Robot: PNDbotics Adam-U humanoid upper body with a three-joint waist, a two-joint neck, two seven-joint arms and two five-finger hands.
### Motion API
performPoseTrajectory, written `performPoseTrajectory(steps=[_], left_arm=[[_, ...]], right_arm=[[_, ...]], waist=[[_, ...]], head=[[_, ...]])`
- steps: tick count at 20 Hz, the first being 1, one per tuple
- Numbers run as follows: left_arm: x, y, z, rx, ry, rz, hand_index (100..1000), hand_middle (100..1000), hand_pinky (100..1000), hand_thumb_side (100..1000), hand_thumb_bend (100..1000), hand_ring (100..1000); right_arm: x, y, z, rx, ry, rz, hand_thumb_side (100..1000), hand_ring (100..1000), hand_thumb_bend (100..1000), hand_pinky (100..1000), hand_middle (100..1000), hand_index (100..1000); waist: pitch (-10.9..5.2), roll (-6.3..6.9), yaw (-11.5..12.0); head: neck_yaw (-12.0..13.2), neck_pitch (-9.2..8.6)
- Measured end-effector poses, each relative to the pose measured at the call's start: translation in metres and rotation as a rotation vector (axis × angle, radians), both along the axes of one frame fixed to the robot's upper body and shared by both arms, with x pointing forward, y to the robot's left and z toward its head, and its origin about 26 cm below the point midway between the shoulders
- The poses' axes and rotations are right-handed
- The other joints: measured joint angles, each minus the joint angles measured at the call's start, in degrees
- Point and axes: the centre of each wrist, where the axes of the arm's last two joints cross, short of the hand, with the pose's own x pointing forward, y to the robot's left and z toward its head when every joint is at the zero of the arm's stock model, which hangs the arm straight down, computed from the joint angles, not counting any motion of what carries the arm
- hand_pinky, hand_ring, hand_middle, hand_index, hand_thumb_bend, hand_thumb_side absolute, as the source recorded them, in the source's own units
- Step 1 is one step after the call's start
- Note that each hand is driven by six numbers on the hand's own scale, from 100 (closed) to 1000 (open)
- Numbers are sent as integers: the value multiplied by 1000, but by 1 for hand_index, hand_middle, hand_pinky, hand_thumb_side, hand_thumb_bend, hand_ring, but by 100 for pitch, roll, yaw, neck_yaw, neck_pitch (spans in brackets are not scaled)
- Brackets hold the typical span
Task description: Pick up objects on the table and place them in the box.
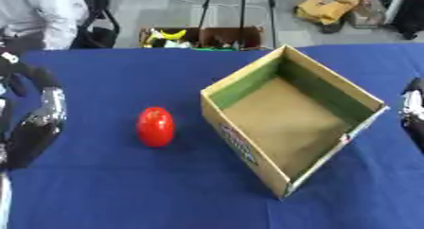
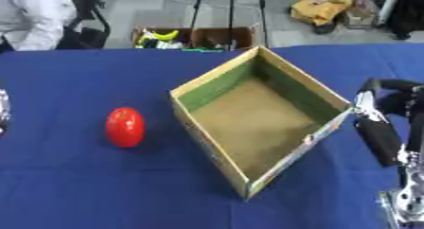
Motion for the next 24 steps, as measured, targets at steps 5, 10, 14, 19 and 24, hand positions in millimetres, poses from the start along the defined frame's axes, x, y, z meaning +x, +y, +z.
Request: performPoseTrajectory(steps=[5, 10, 14, 19, 24], left_arm=[[1, -3, 15, 150, 128, 2, 980, 818, 400, 930, 142, 607], [3, -6, 23, 252, 214, 11, 1000, 908, 567, 936, 100, 745], [16, -20, 41, 428, 218, -8, 957, 892, 730, 916, 144, 846], [37, -29, 42, 647, 319, 0, 1000, 880, 577, 965, 180, 757], [57, -22, 41, 754, 443, 22, 1000, 897, 599, 974, 299, 772]], right_arm=[[0, 0, 0, -1, 4, 2, 412, 448, 155, 648, 428, 652], [0, 2, -1, -4, 9, 11, 411, 448, 153, 648, 428, 653], [-1, 1, -5, -9, 28, 15, 410, 448, 153, 648, 428, 653], [-3, 0, -8, -12, 44, 15, 411, 448, 153, 648, 428, 653], [-2, 2, -8, -19, 50, 27, 412, 449, 154, 648, 428, 653]], waist=[[-49, 29, -12], [-102, 69, -61], [-221, 177, -78], [-249, 215, -79], [-259, 222, -187]], head=[[6, 0], [25, 15], [26, 35], [-28, 78], [-7, 84]])
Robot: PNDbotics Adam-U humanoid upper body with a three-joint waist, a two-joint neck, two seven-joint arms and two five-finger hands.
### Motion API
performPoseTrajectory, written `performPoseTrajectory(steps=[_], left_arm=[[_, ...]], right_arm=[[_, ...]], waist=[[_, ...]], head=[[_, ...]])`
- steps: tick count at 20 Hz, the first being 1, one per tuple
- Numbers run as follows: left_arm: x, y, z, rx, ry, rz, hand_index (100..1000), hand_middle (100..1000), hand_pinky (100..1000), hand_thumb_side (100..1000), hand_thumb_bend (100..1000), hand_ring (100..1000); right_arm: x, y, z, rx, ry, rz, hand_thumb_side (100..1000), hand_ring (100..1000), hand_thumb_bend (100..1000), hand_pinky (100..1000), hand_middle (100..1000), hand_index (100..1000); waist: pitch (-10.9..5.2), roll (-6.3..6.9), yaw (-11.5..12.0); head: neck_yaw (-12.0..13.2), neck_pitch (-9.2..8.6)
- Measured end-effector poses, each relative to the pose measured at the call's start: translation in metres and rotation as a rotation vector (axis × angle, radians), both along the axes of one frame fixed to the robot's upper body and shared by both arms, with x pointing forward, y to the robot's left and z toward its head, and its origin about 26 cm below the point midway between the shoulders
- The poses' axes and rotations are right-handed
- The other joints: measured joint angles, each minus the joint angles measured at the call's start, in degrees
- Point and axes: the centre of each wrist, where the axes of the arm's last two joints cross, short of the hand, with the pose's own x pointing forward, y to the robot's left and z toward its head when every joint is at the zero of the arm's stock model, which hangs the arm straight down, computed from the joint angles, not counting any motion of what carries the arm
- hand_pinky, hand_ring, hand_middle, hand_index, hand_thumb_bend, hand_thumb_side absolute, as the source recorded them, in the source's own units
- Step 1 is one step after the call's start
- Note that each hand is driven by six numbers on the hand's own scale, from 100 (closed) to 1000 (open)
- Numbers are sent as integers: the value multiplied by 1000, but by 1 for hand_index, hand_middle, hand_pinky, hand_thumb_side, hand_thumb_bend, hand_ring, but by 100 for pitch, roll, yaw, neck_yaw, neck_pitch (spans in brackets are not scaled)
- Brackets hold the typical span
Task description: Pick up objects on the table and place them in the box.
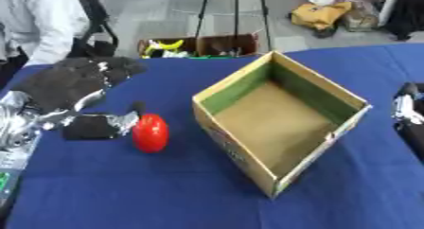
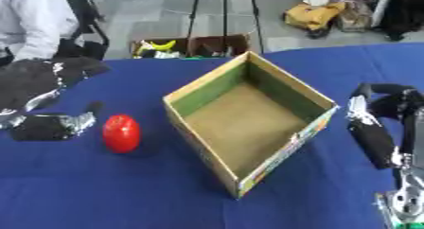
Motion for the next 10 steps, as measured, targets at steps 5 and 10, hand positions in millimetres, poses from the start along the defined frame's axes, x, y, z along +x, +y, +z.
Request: performPoseTrajectory(steps=[5, 10], left_arm=[[19, 7, -1, 98, 110, 1, 1000, 939, 577, 993, 425, 785], [39, 7, 8, 118, 208, -6, 1000, 949, 549, 897, 632, 778]], right_arm=[[0, 2, 0, -8, 6, 17, 413, 449, 154, 648, 427, 653], [0, 2, -1, -11, 12, 19, 412, 449, 153, 648, 427, 653]], waist=[[-11, 16, -98], [-39, 34, -125]], head=[[95, 6], [142, 53]])
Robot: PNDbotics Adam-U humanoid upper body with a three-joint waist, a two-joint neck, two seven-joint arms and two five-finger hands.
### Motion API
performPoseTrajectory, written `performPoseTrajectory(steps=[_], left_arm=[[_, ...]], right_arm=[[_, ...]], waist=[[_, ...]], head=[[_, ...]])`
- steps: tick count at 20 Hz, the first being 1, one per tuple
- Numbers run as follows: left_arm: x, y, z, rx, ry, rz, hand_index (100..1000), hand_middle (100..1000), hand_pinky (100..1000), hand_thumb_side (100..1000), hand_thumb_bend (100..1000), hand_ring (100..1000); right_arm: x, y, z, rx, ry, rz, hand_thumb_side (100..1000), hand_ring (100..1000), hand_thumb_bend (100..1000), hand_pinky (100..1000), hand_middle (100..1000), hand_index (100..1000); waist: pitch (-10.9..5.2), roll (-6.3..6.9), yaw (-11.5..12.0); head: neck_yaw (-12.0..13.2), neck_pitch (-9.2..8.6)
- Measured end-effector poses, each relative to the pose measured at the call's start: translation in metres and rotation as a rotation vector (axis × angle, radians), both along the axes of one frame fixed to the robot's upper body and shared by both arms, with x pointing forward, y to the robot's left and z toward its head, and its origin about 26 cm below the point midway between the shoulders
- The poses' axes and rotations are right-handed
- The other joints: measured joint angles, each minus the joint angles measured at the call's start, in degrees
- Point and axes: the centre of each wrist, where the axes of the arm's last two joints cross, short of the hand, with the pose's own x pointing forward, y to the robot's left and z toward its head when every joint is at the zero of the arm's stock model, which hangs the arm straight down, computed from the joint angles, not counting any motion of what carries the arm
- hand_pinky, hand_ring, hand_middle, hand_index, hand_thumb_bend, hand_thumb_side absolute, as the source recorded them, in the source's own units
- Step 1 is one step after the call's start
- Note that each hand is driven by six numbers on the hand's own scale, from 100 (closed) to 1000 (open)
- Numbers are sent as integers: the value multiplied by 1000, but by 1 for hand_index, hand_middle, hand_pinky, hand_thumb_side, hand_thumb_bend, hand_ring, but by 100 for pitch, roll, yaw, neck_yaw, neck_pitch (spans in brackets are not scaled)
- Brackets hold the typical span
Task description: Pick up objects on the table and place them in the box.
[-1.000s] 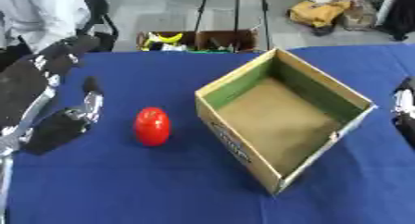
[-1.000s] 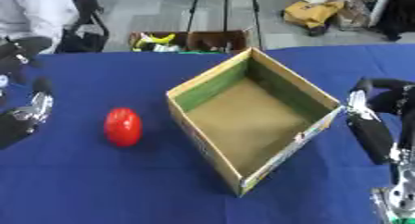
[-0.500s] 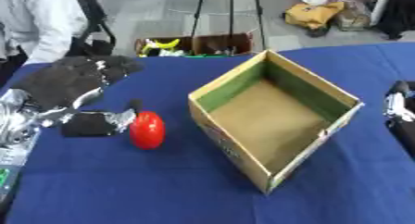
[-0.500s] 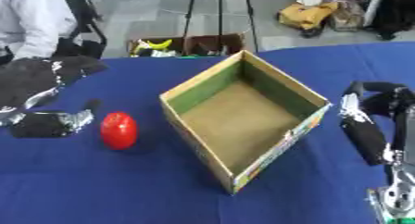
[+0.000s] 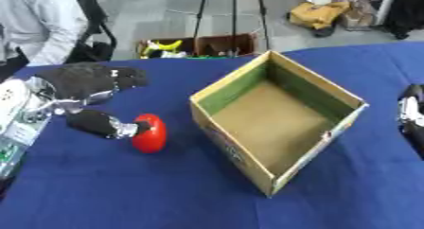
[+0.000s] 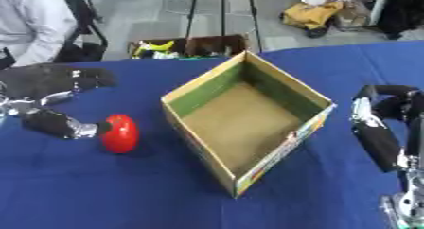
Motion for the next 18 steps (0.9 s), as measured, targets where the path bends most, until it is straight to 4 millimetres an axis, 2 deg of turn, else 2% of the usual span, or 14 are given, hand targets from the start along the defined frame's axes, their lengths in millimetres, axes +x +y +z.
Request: performPoseTrajectory(steps=[3, 8, 10, 13, 18], left_arm=[[13, 1, -5, 12, 94, 12, 1000, 958, 555, 826, 725, 783], [33, -4, -10, 8, 233, 34, 1000, 955, 498, 776, 726, 770], [41, -5, -11, -8, 274, 46, 1000, 951, 479, 791, 694, 769], [51, -7, -14, -48, 323, 70, 1000, 943, 447, 758, 624, 757], [60, -15, -19, -81, 372, 90, 1000, 947, 432, 642, 482, 763]], right_arm=[[-1, 0, -1, -2, 6, 2, 412, 449, 153, 649, 427, 653], [-1, 0, -2, -3, 10, 7, 411, 449, 153, 649, 427, 653], [-1, 0, -3, -3, 12, 8, 409, 449, 153, 649, 427, 653], [-1, 0, -3, -2, 13, 9, 410, 449, 153, 648, 426, 652], [-1, 0, -3, -1, 14, 9, 409, 449, 154, 648, 425, 652]], waist=[[-19, 26, -34], [-39, 26, -75], [-51, 26, -78], [-53, 26, -84], [-54, 24, -116]], head=[[26, 20], [70, 56], [86, 72], [100, 87], [131, 93]])
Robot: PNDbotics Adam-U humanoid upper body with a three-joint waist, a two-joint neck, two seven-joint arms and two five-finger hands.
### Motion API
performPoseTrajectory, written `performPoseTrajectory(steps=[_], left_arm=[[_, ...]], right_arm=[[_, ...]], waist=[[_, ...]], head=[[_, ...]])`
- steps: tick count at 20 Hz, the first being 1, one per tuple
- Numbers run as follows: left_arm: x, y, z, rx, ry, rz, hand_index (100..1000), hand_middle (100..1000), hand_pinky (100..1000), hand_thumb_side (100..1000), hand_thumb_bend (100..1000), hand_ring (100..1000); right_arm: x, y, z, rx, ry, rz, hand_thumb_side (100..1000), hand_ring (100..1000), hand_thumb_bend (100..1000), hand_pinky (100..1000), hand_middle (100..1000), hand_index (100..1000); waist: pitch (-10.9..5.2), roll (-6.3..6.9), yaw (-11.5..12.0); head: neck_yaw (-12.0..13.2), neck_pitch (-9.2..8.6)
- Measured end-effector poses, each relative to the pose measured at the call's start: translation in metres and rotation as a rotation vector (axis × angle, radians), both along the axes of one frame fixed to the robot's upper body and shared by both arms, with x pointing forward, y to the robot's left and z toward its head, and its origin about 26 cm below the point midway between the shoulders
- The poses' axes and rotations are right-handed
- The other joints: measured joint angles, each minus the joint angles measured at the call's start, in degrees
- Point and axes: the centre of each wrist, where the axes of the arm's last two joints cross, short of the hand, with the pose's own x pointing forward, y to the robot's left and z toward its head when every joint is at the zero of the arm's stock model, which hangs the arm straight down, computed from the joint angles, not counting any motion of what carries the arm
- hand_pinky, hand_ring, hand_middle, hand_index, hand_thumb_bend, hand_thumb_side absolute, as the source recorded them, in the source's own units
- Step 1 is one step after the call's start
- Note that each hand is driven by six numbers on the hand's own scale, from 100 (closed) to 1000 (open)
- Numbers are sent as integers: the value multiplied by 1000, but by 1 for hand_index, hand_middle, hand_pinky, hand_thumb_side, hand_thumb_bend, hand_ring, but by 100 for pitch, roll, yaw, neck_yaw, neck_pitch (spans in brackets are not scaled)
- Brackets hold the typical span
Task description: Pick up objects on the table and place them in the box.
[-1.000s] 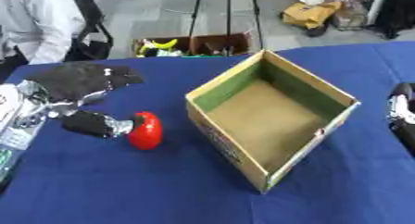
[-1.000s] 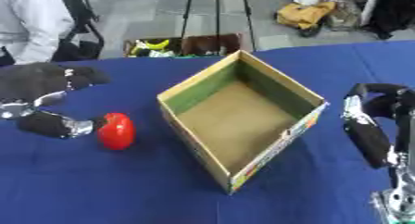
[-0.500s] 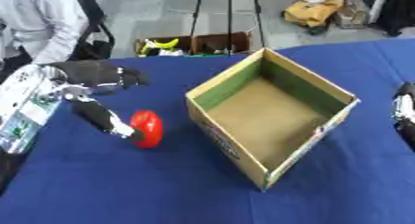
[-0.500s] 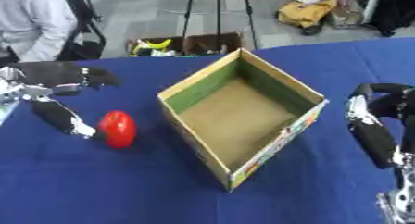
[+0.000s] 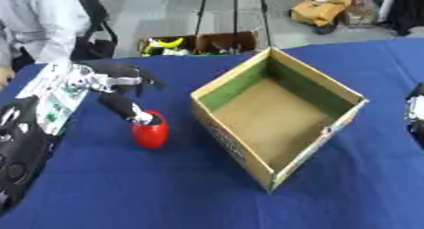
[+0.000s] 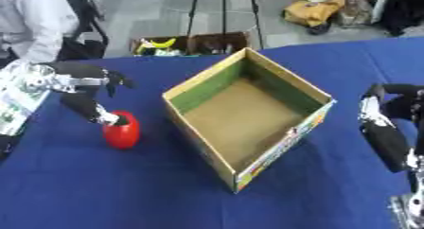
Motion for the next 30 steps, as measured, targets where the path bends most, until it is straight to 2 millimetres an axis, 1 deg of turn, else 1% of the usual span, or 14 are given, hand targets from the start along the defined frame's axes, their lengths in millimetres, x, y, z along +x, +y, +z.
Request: performPoseTrajectory(steps=[3, 4, 8, 12, 16, 17, 19, 21, 24, 28, 29, 30], left_arm=[[3, -1, -6, 12, 22, 18, 1000, 964, 464, 597, 433, 792], [4, -1, -8, 20, 26, 26, 1000, 969, 471, 594, 433, 798], [7, 1, -14, 69, 31, 61, 1000, 978, 499, 628, 465, 817], [10, 4, -21, 122, 28, 87, 1000, 972, 493, 646, 473, 807], [14, 7, -31, 149, 38, 103, 989, 971, 462, 663, 478, 784], [15, 7, -33, 152, 42, 106, 988, 973, 462, 664, 480, 782], [16, 8, -37, 163, 49, 114, 984, 982, 494, 677, 497, 808], [17, 10, -39, 173, 49, 121, 983, 984, 503, 683, 499, 814], [18, 9, -40, 175, 43, 118, 982, 977, 493, 698, 493, 789], [19, 9, -40, 177, 40, 118, 977, 975, 490, 705, 496, 785], [19, 10, -40, 180, 40, 120, 975, 968, 465, 699, 488, 770], [19, 10, -40, 184, 40, 122, 976, 967, 460, 696, 485, 767]], right_arm=[[0, 0, 0, 0, 0, 0, 406, 449, 155, 648, 425, 652], [0, 0, 0, 0, 0, 0, 408, 449, 154, 648, 425, 652], [0, 0, 0, 0, 0, 0, 407, 449, 154, 647, 424, 652], [0, 0, 0, 0, 0, 0, 408, 449, 155, 647, 423, 652], [0, 0, 0, 1, 0, 1, 406, 449, 154, 646, 422, 651], [0, 0, 0, 1, 0, 1, 406, 449, 155, 646, 422, 651], [0, 0, 0, 1, -1, 1, 405, 449, 155, 646, 421, 650], [0, 0, 0, 1, -1, 1, 404, 449, 155, 646, 421, 650], [0, 0, 0, 2, -2, 1, 401, 448, 155, 645, 420, 649], [0, 0, 0, 2, -4, 1, 401, 448, 153, 645, 419, 649], [0, 0, 0, 2, -5, 1, 400, 449, 154, 645, 419, 649], [0, 0, 0, 2, -5, 1, 400, 449, 154, 645, 419, 649]], waist=[[0, 0, -22], [0, 0, -23], [1, 1, -21], [7, 1, -23], [27, -1, -33], [31, -1, -38], [38, -1, -50], [40, -1, -65], [40, -1, -65], [42, 1, -66], [42, 1, -67], [42, 2, -68]], head=[[14, 0], [15, 0], [19, 0], [24, 0], [52, 0], [65, 0], [82, 0], [106, 0], [125, -1], [150, -1], [155, -1], [161, -1]])
